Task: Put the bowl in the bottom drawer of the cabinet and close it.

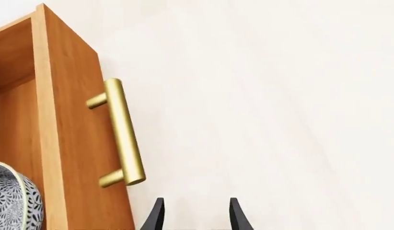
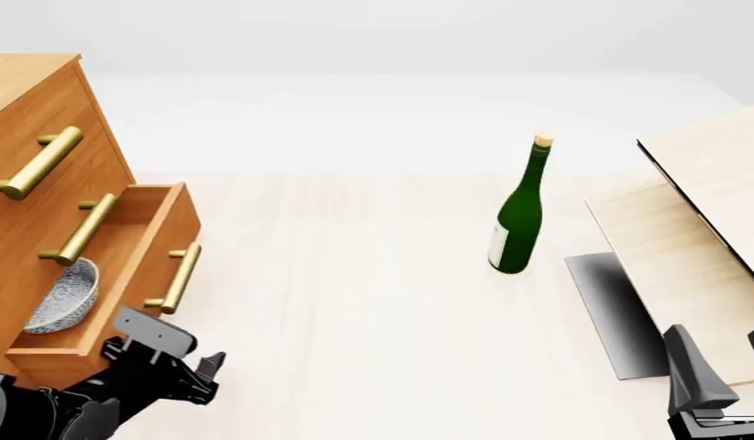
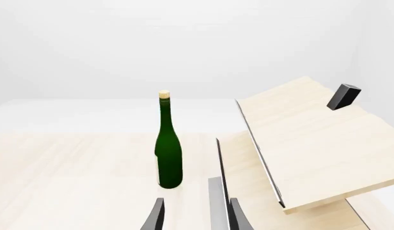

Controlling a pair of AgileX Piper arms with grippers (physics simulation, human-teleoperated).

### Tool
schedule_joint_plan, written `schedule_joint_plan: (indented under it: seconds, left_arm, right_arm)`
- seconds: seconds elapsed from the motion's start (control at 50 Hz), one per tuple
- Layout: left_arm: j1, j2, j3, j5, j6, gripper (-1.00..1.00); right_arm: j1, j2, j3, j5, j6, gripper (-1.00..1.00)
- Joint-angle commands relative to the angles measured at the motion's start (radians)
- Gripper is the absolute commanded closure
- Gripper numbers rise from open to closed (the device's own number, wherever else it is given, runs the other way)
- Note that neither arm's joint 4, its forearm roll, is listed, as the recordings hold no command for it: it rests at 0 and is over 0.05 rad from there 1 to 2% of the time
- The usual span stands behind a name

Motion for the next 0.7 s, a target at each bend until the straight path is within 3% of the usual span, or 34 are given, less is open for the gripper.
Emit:
schedule_joint_plan:
  seconds: [0.02,0.7]
  left_arm:
    - [0.034,-0.001,0.012,-0.008,0.01,-1.0]
    - [0.132,-0.025,0.024,-0.01,0.016,-1.0]
  right_arm:
    - [0.0,-0.001,0.001,0.0,0.0,-1.0]
    - [0.0,-0.001,0.001,0.0,0.0,-1.0]
